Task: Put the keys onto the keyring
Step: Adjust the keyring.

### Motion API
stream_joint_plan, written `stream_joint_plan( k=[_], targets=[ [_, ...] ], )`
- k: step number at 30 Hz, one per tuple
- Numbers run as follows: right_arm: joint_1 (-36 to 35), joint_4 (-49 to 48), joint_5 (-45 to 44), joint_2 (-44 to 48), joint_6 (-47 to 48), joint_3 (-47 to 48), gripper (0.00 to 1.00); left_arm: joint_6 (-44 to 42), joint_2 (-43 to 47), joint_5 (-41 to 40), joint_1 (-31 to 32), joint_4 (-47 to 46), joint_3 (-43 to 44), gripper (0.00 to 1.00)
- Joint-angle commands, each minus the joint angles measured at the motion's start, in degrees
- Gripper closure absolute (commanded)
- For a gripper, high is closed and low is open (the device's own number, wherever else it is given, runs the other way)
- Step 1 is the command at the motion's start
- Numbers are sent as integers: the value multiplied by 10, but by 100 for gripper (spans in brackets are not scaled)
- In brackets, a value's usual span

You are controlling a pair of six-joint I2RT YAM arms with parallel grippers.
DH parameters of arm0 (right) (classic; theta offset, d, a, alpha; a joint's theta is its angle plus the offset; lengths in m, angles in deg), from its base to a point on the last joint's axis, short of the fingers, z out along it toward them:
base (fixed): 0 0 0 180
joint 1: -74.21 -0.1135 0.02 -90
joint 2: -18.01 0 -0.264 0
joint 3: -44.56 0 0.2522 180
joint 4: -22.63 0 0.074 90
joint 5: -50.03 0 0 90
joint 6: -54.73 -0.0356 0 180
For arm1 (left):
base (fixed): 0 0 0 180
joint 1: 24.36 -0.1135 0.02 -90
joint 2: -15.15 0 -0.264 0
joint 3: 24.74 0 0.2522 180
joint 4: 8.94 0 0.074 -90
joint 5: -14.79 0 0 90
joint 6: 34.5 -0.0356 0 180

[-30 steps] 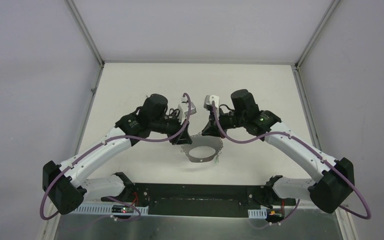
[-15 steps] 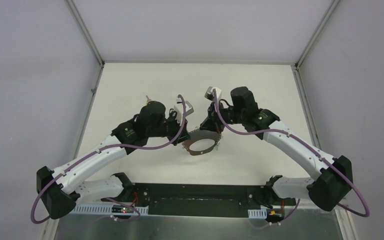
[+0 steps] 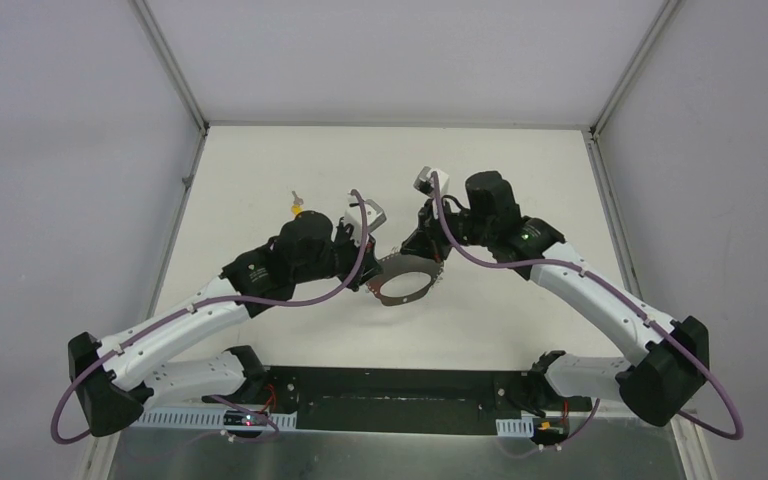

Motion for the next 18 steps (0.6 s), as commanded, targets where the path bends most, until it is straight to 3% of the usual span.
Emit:
stream_joint_plan(
  k=[1,7,14,18],
  targets=[
    [4,-80,29,30,7,15,100,0,33,-25,25,-46,-6,100],
    [4,-128,131,92,126,-54,100,17,60,-83,25,-41,-15,100],
    [4,-110,186,114,228,-74,100,2,58,-72,25,-31,-2,100],
    [5,-84,241,112,289,-72,100,-20,52,-49,25,-18,19,82]
  ],
)
